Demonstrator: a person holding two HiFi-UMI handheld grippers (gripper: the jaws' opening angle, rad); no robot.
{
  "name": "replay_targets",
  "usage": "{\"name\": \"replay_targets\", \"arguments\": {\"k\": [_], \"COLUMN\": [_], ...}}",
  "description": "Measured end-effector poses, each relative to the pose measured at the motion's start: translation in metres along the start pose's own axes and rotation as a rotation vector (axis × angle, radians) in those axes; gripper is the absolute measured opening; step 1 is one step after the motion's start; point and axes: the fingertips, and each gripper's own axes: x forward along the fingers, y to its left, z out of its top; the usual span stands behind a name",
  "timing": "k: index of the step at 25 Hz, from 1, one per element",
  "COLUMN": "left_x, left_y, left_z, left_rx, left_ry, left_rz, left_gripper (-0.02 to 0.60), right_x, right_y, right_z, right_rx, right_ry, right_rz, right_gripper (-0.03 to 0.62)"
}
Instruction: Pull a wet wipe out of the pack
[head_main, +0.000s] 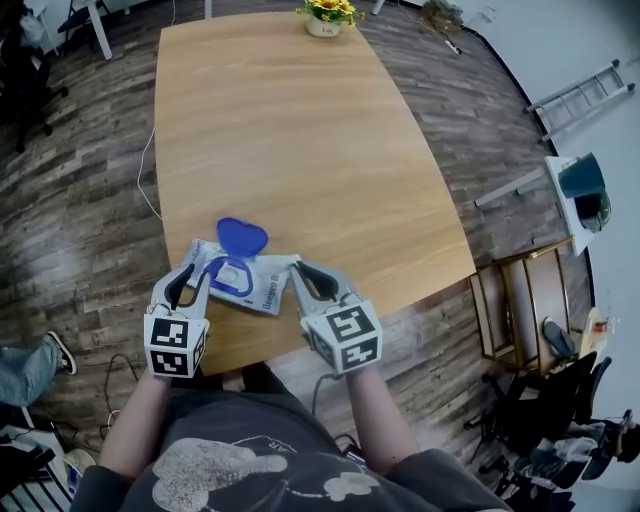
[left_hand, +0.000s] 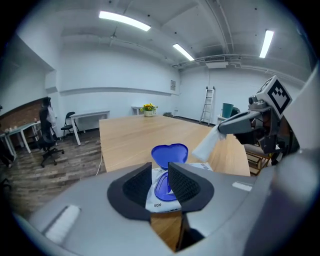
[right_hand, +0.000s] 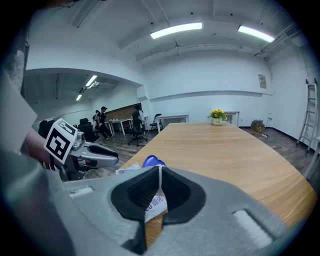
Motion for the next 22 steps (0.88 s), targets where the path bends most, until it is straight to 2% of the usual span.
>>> {"name": "replay_targets", "arguments": {"k": [5, 9, 16, 22], "left_x": [-0.019, -0.032, -0.079, -0.129], "left_y": [0.013, 0.016, 0.020, 0.036], "left_z": [0.011, 0.011, -0.013, -0.038], "left_rx": [-0.030, -0.043, -0.067, -0.096], "left_ry": [-0.059, -0.087, -0.119, -0.155], "left_rz": [0.044, 0.030, -0.017, -0.014], "left_gripper": [0.068, 0.027, 0.018, 0.018], "right_x": [-0.006, -0.014, -0.037, -0.063], "right_y": [0.007, 0.021, 0.073, 0.123], "right_z": [-0.008, -0.015, -0.027, -0.047], "right_rx": [0.037, 0.049, 0.056, 0.048], "right_ry": [-0.019, -0.015, -0.025, -0.034], "right_rz": [-0.010, -0.032, -0.082, -0.124], "right_gripper": [0.008, 0.008, 0.008, 0.008]}}
